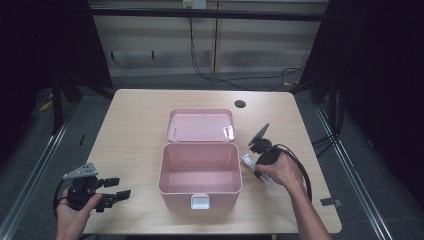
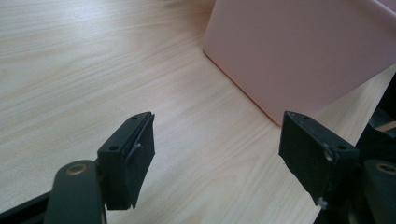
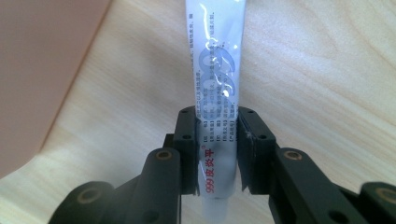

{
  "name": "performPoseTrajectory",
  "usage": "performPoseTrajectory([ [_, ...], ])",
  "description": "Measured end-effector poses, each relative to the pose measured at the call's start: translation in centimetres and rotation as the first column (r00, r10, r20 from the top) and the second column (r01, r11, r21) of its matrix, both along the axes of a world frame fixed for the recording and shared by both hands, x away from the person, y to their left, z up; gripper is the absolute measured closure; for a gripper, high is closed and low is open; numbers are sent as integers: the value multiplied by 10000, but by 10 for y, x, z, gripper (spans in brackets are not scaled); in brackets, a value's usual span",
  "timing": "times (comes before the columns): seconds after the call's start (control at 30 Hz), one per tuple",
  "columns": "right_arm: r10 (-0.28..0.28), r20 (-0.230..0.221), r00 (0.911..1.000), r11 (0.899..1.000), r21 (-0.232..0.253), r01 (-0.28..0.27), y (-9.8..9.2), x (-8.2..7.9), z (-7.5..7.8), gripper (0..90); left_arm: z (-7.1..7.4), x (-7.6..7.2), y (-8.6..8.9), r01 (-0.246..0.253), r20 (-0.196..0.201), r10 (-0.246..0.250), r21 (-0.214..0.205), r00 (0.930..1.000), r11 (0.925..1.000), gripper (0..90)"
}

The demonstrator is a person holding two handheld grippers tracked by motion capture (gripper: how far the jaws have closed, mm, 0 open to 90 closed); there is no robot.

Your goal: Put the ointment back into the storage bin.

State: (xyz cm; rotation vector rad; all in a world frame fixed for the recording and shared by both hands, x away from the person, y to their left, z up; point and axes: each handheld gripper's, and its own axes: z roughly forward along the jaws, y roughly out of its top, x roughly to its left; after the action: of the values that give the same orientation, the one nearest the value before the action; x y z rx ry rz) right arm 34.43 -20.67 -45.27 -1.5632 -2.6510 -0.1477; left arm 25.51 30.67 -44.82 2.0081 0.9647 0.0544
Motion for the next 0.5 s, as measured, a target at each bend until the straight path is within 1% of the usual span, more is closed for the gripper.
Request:
performPoseTrajectory([
  [0.03,62,8,10000,9999,104,-62,-3,-2,2,716,0,0,0,1,-3,-1,29,10000,10000,266],
  [0.13,109,9,9999,9999,113,-109,-7,-4,6,716,0,0,0,14,-12,-14,18,10000,10000,266],
  [0.17,133,40,9999,9997,187,-134,-9,-5,7,716,0,0,0,16,-4,-16,16,10000,10000,266],
  [0.23,239,3,9997,9994,265,-239,-11,-7,8,716,0,0,0,28,-20,-28,-94,10000,10000,265],
  [0.33,332,-129,9994,9974,639,-323,-15,-9,9,715,0,0,0,52,-14,-52,-84,10000,10000,263],
  [0.4,250,-9,9997,9980,585,-249,-18,-10,12,715,0,0,0,58,3,-58,-50,10000,10000,262],
  [0.47,269,-40,9996,9973,689,-266,-21,-11,13,715,0,0,0,63,-4,-63,-53,10000,10000,262],
  [0.5,297,-39,9996,9974,652,-294,-22,-11,15,715,0,0,0,68,-6,-68,-49,10000,10000,262],
])
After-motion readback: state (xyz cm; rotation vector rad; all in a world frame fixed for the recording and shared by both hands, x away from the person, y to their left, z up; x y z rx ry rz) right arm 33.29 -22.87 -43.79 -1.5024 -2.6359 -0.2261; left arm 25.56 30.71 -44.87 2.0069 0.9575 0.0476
